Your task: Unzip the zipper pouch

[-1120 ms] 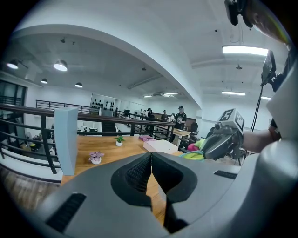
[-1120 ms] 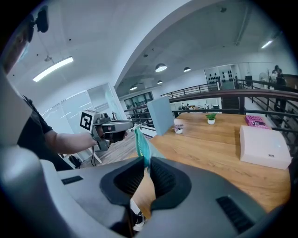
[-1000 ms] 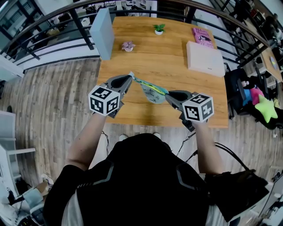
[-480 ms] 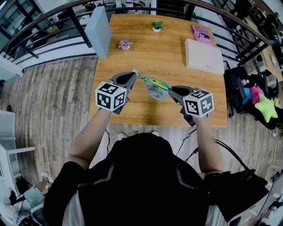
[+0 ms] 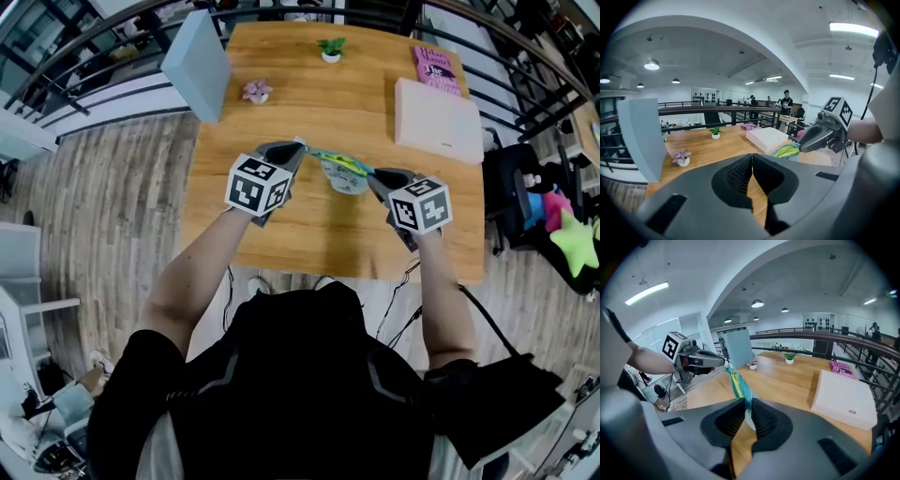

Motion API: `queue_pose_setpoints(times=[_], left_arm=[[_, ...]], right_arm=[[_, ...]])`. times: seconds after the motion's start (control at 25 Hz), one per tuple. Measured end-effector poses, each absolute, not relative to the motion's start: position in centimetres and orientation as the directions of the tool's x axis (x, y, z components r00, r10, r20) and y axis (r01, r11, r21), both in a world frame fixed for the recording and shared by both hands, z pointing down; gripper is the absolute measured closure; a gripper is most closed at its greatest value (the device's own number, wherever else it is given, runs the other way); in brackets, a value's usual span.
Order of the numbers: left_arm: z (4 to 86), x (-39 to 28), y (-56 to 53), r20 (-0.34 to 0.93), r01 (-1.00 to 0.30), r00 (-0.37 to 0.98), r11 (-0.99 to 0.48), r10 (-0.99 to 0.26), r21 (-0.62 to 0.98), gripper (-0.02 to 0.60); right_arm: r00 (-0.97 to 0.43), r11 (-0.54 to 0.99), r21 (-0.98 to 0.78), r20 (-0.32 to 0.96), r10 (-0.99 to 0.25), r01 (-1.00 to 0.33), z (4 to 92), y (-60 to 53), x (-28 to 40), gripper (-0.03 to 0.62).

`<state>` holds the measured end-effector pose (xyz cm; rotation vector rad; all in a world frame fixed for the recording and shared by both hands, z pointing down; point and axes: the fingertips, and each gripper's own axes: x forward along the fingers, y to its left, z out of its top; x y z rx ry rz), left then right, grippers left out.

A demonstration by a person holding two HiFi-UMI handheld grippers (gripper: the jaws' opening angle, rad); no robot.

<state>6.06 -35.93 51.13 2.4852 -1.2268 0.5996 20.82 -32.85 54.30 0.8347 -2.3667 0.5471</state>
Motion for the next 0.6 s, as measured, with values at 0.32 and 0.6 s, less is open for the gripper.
queue_pose_setpoints(times=[0.32,0.6], left_arm=[[52.9,8.3,-39.8,0.512,-0.849,0.483,-0.523,-0.711,0.074,0.551],[57.9,9.2,-37.5,0.572,-0.850,0.483,-0.512,-0.663,0.124,0.551]], right_arm=[[-0.651,0.770,-0.103,0.610,-0.451,-0.630,56.6,-38.1,22.9,0.542],[-0.659,0.778,-0.149,0.641,-0.394,-0.610,61.5,-36.6,23.8,0.542]])
